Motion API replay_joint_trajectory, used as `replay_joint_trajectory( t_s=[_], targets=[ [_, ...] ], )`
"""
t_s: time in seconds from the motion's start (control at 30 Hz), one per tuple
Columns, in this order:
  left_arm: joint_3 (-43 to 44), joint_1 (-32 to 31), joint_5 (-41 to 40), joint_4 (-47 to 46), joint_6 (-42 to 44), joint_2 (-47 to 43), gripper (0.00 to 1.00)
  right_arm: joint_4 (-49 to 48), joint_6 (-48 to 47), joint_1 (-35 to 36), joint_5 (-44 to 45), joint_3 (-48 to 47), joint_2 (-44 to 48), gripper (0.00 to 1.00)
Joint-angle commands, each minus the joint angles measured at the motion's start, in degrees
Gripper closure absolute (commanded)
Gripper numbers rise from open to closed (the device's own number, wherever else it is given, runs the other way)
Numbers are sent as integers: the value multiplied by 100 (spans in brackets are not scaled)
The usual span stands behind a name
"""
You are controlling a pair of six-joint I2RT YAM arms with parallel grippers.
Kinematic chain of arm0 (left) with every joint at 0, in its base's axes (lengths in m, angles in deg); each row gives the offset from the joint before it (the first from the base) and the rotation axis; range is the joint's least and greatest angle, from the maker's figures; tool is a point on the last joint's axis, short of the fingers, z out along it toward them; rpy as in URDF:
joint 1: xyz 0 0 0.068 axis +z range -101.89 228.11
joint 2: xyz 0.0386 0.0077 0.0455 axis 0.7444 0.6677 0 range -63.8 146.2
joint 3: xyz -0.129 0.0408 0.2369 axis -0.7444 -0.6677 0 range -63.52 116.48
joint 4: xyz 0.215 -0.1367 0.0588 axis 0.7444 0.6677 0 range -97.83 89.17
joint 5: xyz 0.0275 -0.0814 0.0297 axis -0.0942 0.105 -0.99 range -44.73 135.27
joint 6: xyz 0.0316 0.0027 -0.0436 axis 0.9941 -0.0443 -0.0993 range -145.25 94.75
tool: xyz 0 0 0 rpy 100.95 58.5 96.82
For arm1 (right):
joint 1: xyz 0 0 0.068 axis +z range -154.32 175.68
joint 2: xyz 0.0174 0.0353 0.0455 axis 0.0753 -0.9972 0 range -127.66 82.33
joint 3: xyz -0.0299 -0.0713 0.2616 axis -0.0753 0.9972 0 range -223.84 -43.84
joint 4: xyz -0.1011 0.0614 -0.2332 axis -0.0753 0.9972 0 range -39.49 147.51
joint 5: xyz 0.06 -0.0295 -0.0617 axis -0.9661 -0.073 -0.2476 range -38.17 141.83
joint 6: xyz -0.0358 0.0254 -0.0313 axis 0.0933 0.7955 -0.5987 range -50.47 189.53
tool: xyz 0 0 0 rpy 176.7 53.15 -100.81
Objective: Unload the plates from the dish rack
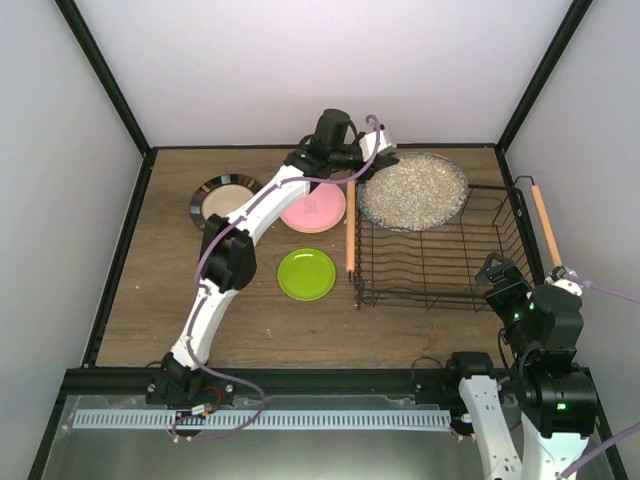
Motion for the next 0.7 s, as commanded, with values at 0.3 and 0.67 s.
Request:
replay_joint_trajectory(
  t_s=[0.3, 0.67],
  targets=[
    [-548, -92, 287, -1846, -1533, -622, 96, 16, -50, 58, 36, -32, 41, 0],
    [-624, -175, -24, -3039, -2124, -970, 96, 58, -49, 58, -15, -51, 80, 0]
  ],
)
